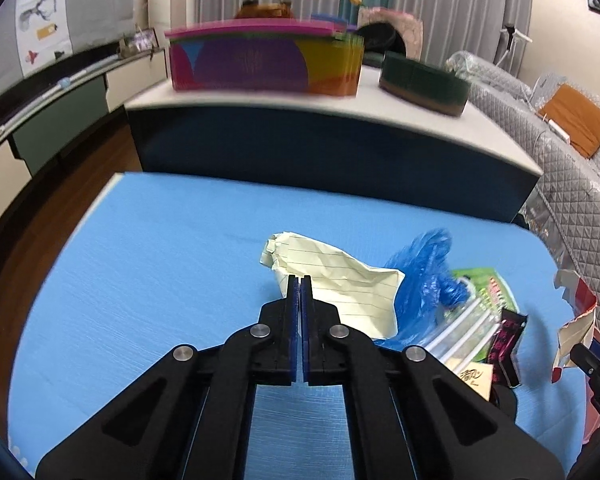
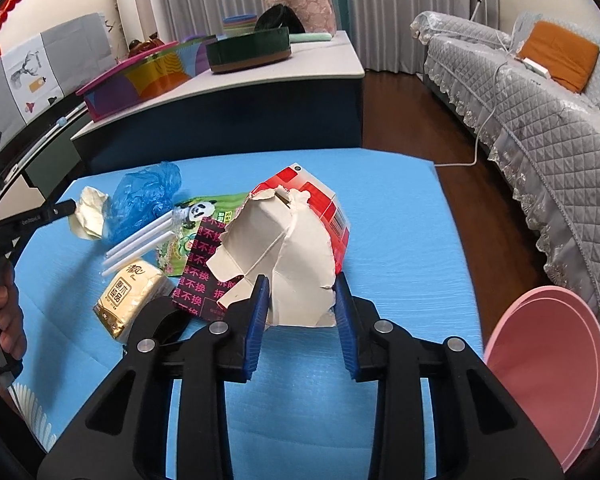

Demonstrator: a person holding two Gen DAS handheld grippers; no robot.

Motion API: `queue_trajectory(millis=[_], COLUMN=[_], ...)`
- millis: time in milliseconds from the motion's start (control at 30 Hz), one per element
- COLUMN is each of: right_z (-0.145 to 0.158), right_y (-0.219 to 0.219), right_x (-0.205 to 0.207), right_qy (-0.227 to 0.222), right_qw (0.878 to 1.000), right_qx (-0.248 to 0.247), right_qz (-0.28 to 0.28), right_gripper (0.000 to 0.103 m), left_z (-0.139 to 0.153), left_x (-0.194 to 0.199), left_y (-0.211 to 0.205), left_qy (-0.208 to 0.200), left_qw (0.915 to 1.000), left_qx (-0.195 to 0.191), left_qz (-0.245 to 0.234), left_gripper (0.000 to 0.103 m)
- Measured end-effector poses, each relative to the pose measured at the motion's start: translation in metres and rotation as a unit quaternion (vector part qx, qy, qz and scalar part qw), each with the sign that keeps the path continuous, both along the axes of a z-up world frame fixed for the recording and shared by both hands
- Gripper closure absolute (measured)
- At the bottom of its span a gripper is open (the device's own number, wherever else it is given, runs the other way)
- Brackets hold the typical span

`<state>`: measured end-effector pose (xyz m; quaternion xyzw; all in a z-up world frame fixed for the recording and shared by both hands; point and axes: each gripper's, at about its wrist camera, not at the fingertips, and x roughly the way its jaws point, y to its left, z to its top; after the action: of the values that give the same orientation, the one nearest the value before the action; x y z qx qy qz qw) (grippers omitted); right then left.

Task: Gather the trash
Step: 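Grasp the cream lined paper with the left tool while the right tool grasps the white carton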

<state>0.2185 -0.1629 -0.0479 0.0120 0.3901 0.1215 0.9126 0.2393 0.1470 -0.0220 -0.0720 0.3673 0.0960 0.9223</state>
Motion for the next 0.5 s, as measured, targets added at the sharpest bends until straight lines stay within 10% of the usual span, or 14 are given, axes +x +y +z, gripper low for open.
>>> queue_trajectory(millis=[500], right_z=[0.032], right_y=[-0.019], right_x=[-0.041], right_qy=[-0.043], right_qw=[0.999], right_qx=[-0.01], right_qz=[-0.005], right_gripper=[0.07], left_z=[0.052], left_x=[-0.046], left_y=[-0.015], left_qy=[-0.078], left_qw=[0.9967], left_qx=[0.023], left_qz=[-0.003], left_gripper=[0.102])
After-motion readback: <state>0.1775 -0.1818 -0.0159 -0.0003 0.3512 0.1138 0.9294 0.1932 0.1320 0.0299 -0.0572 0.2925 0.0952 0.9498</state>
